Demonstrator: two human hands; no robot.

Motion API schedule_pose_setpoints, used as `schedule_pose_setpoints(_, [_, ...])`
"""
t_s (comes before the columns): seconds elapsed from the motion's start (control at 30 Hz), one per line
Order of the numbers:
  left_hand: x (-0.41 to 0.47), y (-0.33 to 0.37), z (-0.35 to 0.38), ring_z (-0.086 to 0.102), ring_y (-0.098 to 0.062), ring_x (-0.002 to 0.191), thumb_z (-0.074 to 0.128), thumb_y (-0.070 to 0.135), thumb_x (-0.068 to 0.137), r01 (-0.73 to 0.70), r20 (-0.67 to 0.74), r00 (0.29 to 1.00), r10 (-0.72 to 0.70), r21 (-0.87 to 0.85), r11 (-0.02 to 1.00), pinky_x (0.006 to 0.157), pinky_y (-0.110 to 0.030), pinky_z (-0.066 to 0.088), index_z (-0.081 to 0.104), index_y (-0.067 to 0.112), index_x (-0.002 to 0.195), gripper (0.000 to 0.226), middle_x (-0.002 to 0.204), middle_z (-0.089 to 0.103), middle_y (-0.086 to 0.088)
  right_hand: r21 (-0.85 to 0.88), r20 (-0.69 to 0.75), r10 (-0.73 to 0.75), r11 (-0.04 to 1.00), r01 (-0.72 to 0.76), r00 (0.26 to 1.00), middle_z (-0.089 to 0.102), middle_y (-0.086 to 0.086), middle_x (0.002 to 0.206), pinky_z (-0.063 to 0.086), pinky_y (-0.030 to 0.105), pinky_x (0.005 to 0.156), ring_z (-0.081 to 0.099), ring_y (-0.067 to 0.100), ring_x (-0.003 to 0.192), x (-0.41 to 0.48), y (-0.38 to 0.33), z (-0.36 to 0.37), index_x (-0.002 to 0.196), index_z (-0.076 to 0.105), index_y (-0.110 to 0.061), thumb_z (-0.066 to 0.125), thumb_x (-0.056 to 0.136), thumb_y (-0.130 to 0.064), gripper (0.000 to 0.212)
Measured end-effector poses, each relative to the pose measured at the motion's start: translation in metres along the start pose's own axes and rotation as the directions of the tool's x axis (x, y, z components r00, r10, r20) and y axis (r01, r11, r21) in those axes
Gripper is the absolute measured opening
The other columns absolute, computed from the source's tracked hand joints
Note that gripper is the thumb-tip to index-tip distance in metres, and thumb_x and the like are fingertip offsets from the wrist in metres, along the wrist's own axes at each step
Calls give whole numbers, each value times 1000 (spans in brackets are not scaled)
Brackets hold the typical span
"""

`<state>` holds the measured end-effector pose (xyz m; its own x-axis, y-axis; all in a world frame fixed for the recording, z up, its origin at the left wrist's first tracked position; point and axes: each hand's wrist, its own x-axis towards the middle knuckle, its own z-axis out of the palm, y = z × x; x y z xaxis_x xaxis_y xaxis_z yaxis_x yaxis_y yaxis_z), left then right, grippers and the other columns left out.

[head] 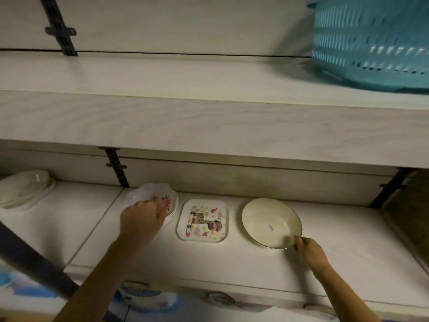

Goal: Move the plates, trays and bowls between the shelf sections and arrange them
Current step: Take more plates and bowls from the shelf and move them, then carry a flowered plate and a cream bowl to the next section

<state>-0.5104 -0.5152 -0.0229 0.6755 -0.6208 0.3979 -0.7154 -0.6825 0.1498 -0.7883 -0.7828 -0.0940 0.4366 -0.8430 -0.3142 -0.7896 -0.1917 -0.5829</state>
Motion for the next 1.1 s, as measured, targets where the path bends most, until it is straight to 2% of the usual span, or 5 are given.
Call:
schedule_pose_setpoints(0.13, [-9, 5, -13, 57, -21, 34, 10, 54, 93, -34, -2, 999, 34, 90, 995, 41, -16, 35, 66, 10, 59, 80, 43, 62, -6, 0, -103, 6, 1000, -6, 995, 58, 8, 74, 39, 31, 62, 55, 30, 74, -8, 2, -4, 69, 50, -14, 34, 94, -48, 45])
schedule_pose_setpoints(0.3, [-22, 1, -18, 66, -28, 77, 38, 33, 94, 103, 67, 992, -106, 47, 994, 62, -26, 42, 65, 8, 99, 37, 85, 70, -12, -20, -259, -314, 947, 320, 913, 59, 1, 66, 39, 30, 52, 56, 23, 61, -34, -24, -12, 78, 50, -16, 50, 91, -37, 24])
schedule_pose_setpoints(0.5, [-47, -13, -42, 63, -23, 87, 40, 35, 95, 202, 144, 966, -215, 97, 975, 75, -31, 48, 59, 12, 103, 31, 97, 68, -7, -121, -94, -616, 787, 605, 783, 63, -9, 89, 45, 25, 59, 58, 8, 77, -53, -74, -1, 88, 57, -26, 51, 91, -32, 9])
schedule_pose_setpoints(0.77, [-112, -69, -87, 62, -20, 88, 40, 39, 94, 350, 203, 914, -351, 42, 936, 84, -32, 52, 57, 17, 100, 29, 95, 65, -3, -244, 110, -818, 529, 813, 565, 63, -8, 109, 50, 29, 71, 61, 13, 93, -99, -149, 53, 108, 59, -29, 48, 91, -42, 24])
schedule_pose_setpoints(1.1, [-183, -180, -136, 51, -9, 74, 42, 41, 94, 418, 157, 890, -428, 96, 903, 57, -17, 31, 49, 25, 84, 20, 81, 55, 8, -189, 268, -894, 316, 930, 359, 61, -9, 120, 42, 22, 77, 58, 11, 108, -186, -236, 143, 117, 58, -29, 51, 91, -34, 28])
